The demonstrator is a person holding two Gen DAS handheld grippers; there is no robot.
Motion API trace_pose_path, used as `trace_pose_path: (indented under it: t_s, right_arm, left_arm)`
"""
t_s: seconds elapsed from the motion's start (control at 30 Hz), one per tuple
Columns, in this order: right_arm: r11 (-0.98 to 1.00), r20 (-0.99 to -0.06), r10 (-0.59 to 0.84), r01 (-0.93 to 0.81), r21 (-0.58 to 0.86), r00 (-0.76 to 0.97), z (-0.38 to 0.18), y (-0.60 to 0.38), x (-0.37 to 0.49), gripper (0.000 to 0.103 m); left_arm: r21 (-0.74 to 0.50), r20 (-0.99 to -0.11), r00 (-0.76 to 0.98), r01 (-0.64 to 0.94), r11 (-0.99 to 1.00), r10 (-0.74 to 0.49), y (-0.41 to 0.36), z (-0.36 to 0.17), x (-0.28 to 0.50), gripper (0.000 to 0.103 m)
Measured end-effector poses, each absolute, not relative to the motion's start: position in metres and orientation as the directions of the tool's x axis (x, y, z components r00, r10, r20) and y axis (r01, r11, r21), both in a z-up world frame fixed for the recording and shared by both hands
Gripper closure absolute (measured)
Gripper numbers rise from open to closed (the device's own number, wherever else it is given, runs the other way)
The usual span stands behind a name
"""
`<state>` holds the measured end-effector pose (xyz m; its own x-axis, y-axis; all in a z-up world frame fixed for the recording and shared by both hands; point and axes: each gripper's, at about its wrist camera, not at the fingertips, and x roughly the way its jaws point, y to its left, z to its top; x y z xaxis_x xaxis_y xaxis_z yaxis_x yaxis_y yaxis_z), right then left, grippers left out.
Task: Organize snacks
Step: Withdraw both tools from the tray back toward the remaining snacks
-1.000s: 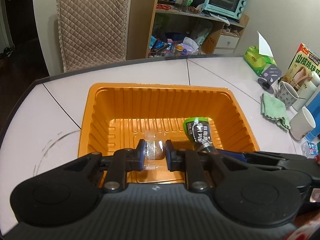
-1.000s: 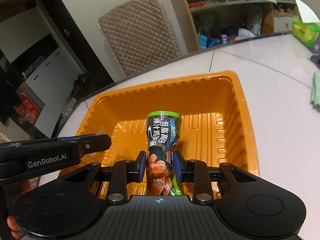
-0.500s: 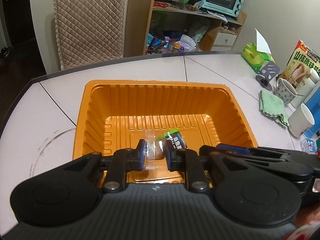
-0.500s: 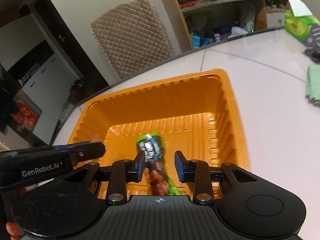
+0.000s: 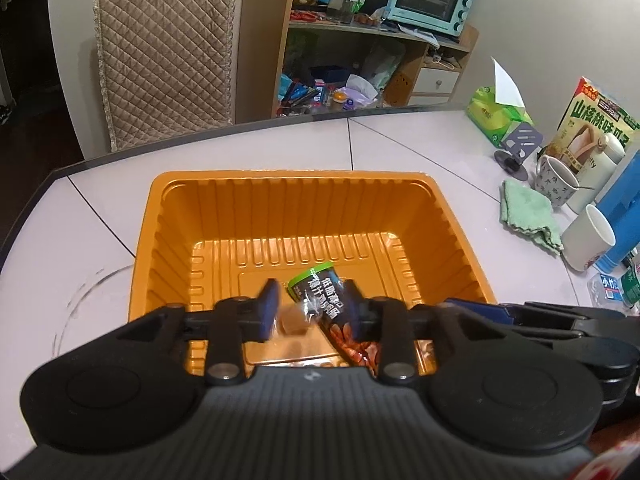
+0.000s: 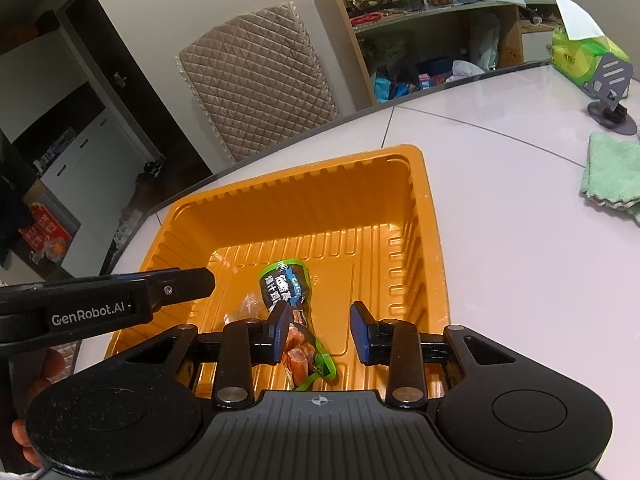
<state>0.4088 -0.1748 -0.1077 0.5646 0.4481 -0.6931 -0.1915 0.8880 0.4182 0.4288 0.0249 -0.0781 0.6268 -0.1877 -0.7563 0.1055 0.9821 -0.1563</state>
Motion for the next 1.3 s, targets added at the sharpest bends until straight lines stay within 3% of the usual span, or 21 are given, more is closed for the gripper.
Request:
trace_pose_path:
  t_s: [0.13,0.3,0.47,0.7,1.3]
  right_arm:
    - [0.886,-0.689,0.452,-0.197,0.419,0.567,-0.1,-0.177,0.399,0.063]
    - [0.883,-0.663,0.455,-0.204,0.423,0.595,-0.087,-0.184,0.377,0.044]
    - [0.875,-0.641,0.467,-0.214,0.434,0.609,-0.073,-0.191,0.354,0.036]
    - [0.872,-0.62,0.469,-0.219,0.438,0.629,-0.056,-0.202,0.318,0.03]
    - [0.873,-0.664,0.477,-0.221,0.435,0.576,-0.047,-0.233,0.213,0.029]
  left_arm:
    - [-0.159,-0.751,0.633,0.1,0.982,-0.186,0.03,-0.071,0.417,0.066]
    - [-0.185,-0.749,0.639,0.054,0.981,-0.176,0.044,-0.06,0.392,0.065]
    - [-0.209,-0.747,0.641,0.023,0.978,-0.175,0.053,-0.047,0.361,0.064]
    - [-0.212,-0.767,0.622,-0.016,0.977,-0.156,0.056,-0.04,0.315,0.061]
    - [-0.191,-0.785,0.608,-0.054,0.98,-0.119,0.035,-0.03,0.198,0.06]
